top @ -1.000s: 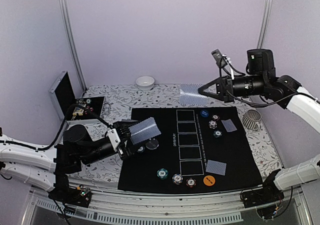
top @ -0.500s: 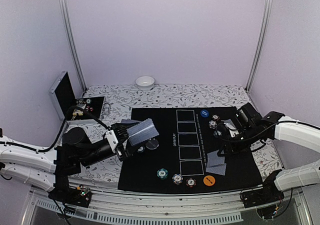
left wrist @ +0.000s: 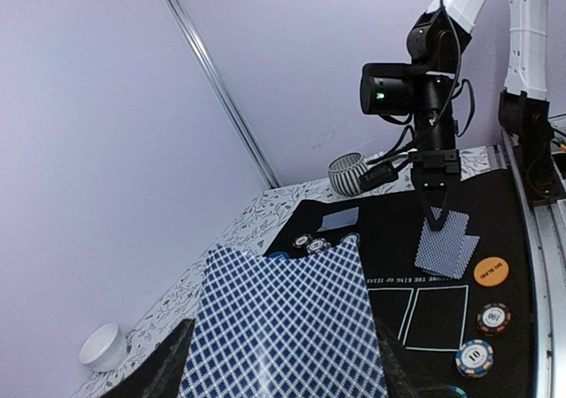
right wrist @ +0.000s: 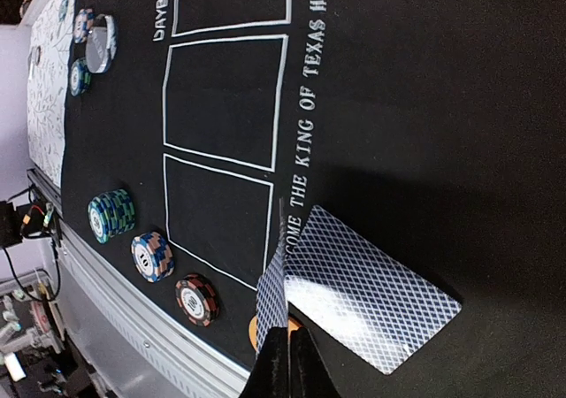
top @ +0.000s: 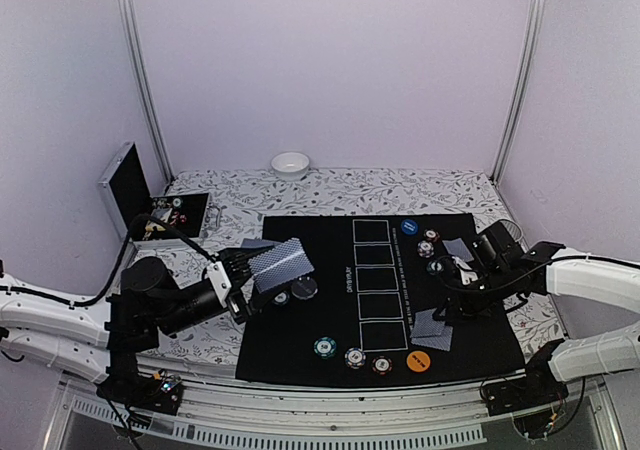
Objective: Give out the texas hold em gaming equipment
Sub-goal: Distribute the poker card in the big blind area, then pick up the poker card from the face-down deck piles, then distribute the poker card in the small blind area, then pick up the poker card from the face-down deck piles.
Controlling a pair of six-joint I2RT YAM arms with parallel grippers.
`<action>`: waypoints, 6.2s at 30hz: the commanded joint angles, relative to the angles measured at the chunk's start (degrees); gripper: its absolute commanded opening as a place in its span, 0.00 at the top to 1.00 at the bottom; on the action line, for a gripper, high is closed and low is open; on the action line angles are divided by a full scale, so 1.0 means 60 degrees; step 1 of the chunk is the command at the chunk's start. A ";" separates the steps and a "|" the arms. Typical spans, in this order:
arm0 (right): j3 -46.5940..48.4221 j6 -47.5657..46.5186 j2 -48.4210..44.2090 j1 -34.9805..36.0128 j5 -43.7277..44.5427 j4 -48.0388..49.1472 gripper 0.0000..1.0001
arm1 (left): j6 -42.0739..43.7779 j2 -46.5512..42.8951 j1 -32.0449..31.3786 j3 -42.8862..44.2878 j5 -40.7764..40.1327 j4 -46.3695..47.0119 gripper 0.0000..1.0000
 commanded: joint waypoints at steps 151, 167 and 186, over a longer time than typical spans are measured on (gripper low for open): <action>0.0087 0.2280 0.3427 -0.4481 0.2298 0.7651 0.90 | 0.0079 0.0400 -0.0498 0.0082 -0.0229 0.0632 0.41; 0.0274 0.1699 -0.0729 -0.4349 0.2653 0.5875 0.30 | 0.0155 0.0367 -0.0494 0.0181 0.0206 0.0560 0.41; 0.5310 -0.3435 0.2552 0.4142 -0.1371 0.4089 0.01 | 0.0438 0.0968 -0.0513 0.0665 0.1306 0.0933 0.41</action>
